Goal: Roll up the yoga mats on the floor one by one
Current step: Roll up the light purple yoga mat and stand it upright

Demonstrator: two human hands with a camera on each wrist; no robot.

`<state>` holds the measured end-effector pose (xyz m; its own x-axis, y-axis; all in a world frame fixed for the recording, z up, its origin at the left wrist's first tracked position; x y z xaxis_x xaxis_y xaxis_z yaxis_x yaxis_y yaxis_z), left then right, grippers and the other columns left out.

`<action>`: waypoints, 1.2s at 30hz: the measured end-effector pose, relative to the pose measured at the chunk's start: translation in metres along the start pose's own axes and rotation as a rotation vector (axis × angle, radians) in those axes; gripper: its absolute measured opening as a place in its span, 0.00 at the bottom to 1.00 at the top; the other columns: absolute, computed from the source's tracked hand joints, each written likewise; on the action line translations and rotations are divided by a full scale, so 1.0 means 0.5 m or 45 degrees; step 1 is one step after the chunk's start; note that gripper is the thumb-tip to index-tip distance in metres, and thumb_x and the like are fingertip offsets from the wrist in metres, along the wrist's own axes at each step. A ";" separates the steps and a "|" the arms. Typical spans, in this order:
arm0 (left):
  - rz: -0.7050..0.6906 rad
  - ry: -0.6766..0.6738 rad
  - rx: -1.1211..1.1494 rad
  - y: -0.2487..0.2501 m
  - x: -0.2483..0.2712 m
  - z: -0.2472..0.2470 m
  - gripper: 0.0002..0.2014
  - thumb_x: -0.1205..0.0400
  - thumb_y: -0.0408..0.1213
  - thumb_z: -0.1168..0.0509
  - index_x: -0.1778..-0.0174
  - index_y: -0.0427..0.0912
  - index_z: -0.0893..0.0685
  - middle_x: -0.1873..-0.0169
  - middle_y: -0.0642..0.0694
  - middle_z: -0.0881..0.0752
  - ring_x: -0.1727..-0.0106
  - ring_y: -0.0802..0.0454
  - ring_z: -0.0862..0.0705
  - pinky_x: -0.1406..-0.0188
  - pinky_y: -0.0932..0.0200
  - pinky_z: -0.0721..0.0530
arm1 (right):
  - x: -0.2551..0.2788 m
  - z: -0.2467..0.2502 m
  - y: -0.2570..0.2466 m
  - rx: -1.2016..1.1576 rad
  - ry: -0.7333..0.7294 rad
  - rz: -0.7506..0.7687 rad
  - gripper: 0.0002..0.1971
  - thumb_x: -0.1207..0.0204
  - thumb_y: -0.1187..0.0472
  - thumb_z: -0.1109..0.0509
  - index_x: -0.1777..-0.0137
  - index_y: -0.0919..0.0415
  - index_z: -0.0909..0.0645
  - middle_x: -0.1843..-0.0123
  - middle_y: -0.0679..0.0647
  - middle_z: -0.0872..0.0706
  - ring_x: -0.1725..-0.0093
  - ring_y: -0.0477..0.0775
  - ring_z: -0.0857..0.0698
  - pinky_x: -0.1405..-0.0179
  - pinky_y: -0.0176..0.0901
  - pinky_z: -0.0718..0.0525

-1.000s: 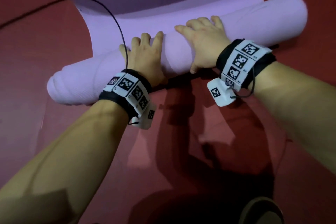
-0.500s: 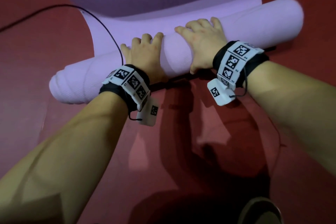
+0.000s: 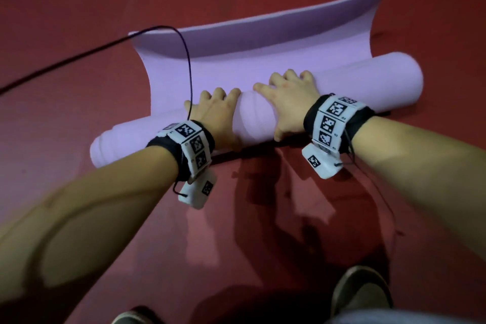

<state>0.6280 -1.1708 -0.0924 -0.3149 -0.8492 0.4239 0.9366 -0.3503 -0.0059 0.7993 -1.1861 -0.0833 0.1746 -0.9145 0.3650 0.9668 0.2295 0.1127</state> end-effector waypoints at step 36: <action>-0.097 -0.275 0.257 -0.015 -0.021 0.022 0.66 0.57 0.70 0.23 0.18 0.60 0.38 0.30 0.47 0.25 0.29 0.37 0.26 0.32 0.33 0.25 | -0.003 -0.022 0.030 -0.115 -0.119 0.191 0.63 0.46 0.32 0.18 0.14 0.46 0.49 0.22 0.56 0.32 0.24 0.64 0.32 0.24 0.67 0.35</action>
<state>0.6261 -1.1549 -0.0871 -0.3657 -0.7121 0.5993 0.9300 -0.3058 0.2042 0.8156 -1.1849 -0.0922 0.3036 -0.8365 0.4561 0.9449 0.3260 -0.0310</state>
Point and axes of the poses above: each hand's wrist, its own x-axis away from the middle knuckle, its own z-axis out of the back of the hand, y = z × x, the point moved 2 cm from there along -x, towards the middle knuckle
